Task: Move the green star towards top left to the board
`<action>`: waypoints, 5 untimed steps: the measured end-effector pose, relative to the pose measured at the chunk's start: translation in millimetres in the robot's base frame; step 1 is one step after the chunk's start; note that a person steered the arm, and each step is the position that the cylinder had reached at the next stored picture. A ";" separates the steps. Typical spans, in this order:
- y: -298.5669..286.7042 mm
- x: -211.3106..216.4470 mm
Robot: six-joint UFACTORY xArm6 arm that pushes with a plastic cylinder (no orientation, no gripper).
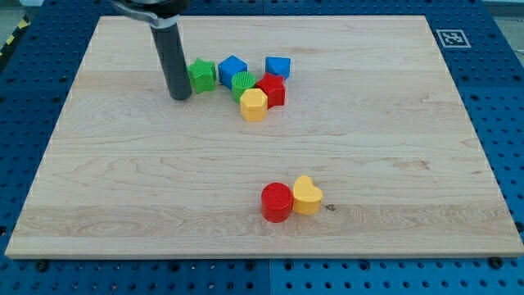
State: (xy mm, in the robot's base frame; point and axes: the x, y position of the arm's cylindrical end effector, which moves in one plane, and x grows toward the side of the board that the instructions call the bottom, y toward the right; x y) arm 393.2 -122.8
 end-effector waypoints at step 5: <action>29.5 -34.1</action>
State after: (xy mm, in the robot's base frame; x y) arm 359.0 -93.4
